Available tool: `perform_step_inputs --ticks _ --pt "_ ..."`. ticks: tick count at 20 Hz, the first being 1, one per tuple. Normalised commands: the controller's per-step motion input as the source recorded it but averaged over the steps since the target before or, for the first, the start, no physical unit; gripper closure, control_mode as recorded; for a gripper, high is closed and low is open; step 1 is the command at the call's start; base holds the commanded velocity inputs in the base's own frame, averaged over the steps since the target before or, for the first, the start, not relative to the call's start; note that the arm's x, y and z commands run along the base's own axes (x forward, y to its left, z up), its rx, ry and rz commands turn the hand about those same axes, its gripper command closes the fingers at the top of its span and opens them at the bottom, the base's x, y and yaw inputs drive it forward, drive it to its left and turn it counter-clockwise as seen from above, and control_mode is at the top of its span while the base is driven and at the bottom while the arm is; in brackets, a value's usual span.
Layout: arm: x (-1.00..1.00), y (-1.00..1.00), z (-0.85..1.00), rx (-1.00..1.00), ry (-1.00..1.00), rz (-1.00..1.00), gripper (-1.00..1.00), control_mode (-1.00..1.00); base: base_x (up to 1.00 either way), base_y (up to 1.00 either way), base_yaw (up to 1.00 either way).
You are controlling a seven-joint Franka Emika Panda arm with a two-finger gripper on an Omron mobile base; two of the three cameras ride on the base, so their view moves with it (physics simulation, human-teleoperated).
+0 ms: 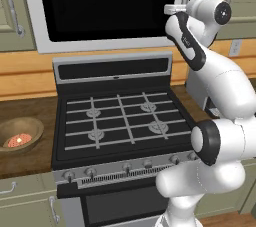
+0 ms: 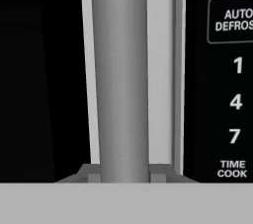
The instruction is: Open the microwave, place the bowl with waffle inside the microwave, then close the microwave door and turn it on.
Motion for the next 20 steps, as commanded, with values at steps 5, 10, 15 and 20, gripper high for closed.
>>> perform_step_inputs --ticks 5,10,15,20 --pt "0.00 0.00 0.00 0.00 0.00 0.00 1.00 -1.00 0.00 0.00 0.00" --pt "-0.37 0.02 0.00 0.00 0.00 0.00 1.00 -1.00 0.00 0.00 0.00" --pt "-0.61 0.07 0.00 0.00 0.00 0.00 1.00 -1.00 0.00 0.00 0.00" --pt "-0.63 0.08 0.00 0.00 0.00 0.00 1.00 -1.00 0.00 0.00 0.00"
